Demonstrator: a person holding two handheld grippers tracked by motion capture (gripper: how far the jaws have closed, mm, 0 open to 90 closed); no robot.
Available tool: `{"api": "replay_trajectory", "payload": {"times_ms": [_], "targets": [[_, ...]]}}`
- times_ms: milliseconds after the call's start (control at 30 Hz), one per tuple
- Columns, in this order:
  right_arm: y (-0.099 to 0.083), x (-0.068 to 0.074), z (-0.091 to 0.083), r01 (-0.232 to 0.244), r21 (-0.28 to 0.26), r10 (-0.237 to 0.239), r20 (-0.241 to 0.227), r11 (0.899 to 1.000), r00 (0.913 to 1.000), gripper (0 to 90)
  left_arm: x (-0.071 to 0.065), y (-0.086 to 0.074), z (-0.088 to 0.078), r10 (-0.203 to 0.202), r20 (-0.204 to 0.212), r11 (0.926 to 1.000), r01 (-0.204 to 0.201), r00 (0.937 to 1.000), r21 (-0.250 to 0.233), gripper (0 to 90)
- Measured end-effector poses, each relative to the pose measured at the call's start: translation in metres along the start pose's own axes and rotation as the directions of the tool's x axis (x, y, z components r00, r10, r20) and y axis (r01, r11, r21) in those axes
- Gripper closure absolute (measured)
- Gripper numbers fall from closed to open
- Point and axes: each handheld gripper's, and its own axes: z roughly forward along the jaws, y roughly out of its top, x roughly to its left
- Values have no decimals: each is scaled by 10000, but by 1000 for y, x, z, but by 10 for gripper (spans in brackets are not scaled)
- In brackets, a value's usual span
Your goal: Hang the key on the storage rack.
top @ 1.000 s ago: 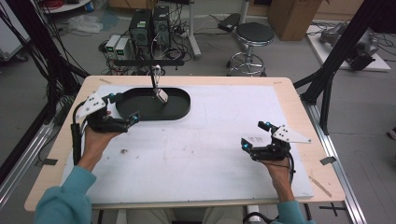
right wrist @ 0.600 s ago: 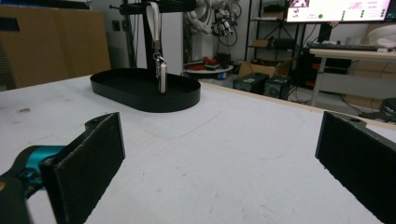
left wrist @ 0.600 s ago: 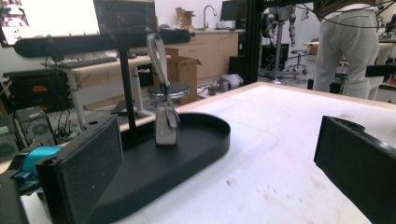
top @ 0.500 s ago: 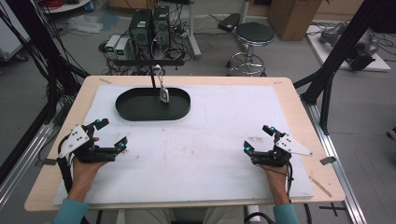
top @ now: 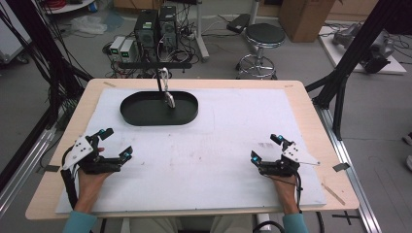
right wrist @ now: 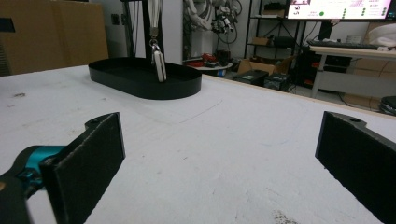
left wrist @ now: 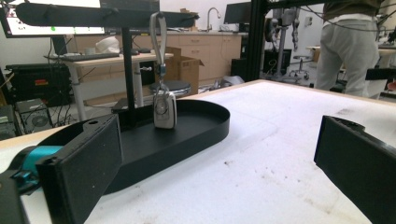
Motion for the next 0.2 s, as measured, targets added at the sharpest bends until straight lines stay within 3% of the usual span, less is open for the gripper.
{"api": "replay_trajectory", "payload": {"times_ms": [200], "targets": [[0,1,0,25,38,-26,62,10000,10000,8,0,-5,-3,-201,-25,9998,201,9998,-48,17]]}}
